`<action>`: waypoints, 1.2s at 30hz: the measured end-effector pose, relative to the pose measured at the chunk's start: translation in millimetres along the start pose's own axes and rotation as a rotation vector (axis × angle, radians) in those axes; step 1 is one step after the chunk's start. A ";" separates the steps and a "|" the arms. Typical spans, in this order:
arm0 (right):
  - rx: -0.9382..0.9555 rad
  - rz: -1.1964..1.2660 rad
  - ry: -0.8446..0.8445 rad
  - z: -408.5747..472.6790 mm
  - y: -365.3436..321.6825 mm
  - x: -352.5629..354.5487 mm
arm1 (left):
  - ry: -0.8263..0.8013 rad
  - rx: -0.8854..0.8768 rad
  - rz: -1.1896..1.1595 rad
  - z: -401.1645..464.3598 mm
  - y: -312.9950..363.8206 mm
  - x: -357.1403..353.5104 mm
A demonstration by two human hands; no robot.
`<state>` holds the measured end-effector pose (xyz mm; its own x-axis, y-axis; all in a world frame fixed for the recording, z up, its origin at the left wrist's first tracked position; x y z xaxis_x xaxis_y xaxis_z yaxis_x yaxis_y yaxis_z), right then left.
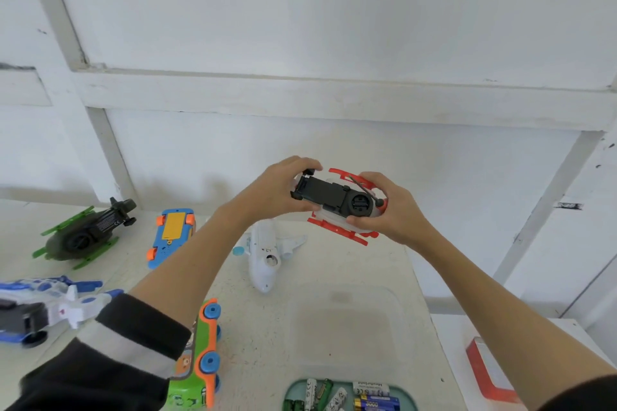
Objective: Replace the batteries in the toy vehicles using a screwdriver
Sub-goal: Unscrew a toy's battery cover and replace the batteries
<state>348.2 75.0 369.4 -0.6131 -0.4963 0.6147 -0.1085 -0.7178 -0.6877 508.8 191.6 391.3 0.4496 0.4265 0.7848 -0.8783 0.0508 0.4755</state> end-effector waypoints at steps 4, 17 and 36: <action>0.015 0.013 0.030 -1.9 -1.8 1.4 | 0.150 -0.019 0.041 -10.4 -2.3 0.6; -0.055 0.467 0.223 2.1 -31.3 -21.0 | 0.912 0.409 -0.378 -34.6 5.5 -18.4; -0.095 0.706 0.210 17.2 -41.9 -16.8 | 0.275 0.143 -0.515 -36.3 26.5 -26.9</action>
<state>376.5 105.1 394.6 -0.6978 -0.7132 -0.0666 0.3054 -0.2122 -0.9283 467.5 214.3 368.4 0.7360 0.5985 0.3164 -0.5194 0.1995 0.8309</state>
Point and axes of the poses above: each hand's wrist, its own z-axis towards the middle knuckle, its own x-axis out of the back of the hand, y = z × x, the point moved 6 cm from there along z, towards the middle knuckle, and after that the axes turned 1 degree about -y, right-handed, at the moved point
